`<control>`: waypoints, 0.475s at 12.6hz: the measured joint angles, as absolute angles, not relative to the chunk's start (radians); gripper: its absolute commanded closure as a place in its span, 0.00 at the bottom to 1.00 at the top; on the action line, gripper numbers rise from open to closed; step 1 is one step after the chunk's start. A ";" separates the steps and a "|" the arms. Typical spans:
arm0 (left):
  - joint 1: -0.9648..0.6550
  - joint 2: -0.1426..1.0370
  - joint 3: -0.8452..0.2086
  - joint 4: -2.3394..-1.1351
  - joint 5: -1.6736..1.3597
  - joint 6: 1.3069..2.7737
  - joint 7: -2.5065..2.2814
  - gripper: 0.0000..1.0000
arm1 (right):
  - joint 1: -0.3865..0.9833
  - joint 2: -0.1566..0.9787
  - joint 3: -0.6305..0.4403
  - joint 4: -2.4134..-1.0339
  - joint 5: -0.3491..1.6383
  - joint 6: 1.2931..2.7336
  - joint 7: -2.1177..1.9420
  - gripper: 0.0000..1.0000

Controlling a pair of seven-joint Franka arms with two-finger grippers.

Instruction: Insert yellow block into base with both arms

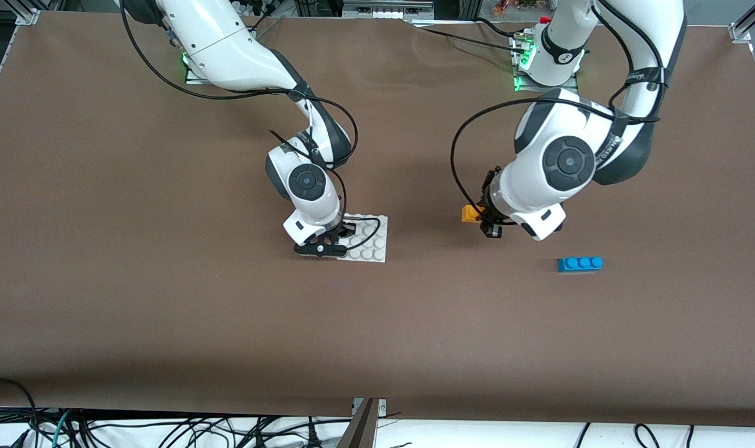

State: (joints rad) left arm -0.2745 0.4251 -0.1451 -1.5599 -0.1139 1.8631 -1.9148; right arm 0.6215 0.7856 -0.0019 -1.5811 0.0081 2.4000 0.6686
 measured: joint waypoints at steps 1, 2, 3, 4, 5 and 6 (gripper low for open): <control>-0.268 0.426 -0.145 -1.560 -0.114 1.861 -1.905 1.00 | 0.622 0.786 -0.002 -1.581 0.008 2.400 0.668 0.89; -0.266 0.427 -0.145 -1.560 -0.114 1.861 -1.899 1.00 | 0.622 0.786 -0.002 -1.581 0.007 2.400 0.667 0.89; -0.266 0.428 -0.146 -1.560 -0.114 1.861 -1.897 1.00 | 0.622 0.785 -0.002 -1.581 0.007 2.399 0.660 0.89; -0.266 0.428 -0.148 -1.560 -0.114 1.860 -1.897 1.00 | 0.621 0.786 -0.002 -1.579 0.008 2.396 0.650 0.88; -0.266 0.428 -0.149 -1.560 -0.114 1.860 -1.897 1.00 | 0.621 0.787 -0.002 -1.575 0.008 2.390 0.644 0.88; -0.266 0.428 -0.149 -1.560 -0.114 1.860 -1.897 1.00 | 0.621 0.789 -0.001 -1.568 0.009 2.380 0.641 0.88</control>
